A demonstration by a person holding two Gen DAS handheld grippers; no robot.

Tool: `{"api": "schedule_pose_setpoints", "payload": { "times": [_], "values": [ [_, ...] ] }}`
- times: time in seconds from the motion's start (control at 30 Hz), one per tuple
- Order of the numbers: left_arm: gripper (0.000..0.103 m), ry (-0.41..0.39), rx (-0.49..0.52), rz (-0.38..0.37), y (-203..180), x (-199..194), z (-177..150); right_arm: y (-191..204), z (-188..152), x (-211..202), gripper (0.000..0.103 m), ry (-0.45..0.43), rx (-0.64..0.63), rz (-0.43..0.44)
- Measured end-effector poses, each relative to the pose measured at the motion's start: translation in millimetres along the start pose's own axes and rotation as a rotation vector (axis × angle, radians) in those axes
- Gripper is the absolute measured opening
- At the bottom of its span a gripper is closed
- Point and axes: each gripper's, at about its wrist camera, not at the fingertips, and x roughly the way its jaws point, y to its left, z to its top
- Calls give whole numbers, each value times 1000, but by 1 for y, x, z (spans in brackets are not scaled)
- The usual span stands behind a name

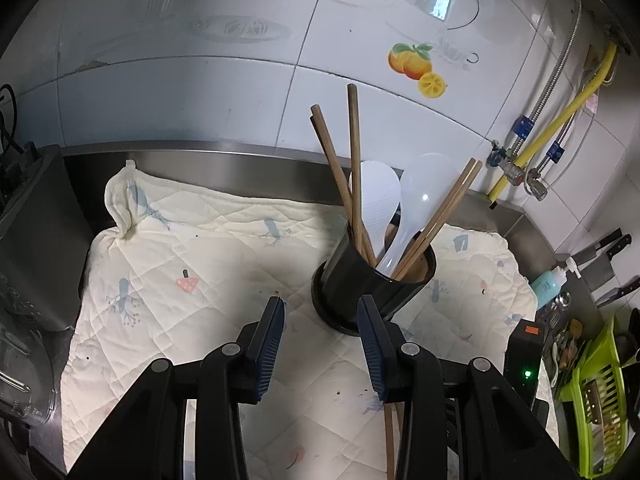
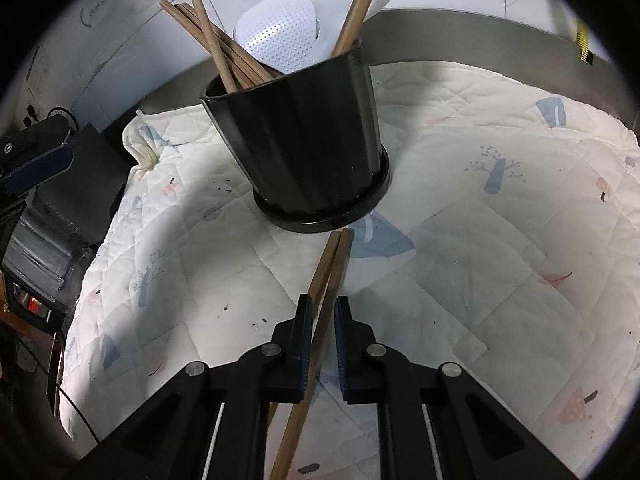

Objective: Organize utensils
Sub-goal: 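Move both tools down to the last chopsticks beside the black cup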

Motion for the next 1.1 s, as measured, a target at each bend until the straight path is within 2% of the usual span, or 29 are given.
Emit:
{"api": "schedule_pose_setpoints", "payload": {
  "times": [0.63,0.73,0.87,1.1],
  "values": [
    [41,33,-5,2,6,13,-6,3,13,23,13,29,-44,-112],
    [41,36,-13,2,6,15,-5,3,13,24,13,34,-39,-106],
    [41,38,-12,2,5,17,-6,8,14,27,13,59,-83,-128],
    [41,46,-5,2,4,20,-9,16,16,32,13,54,-135,-165]
  ]
}}
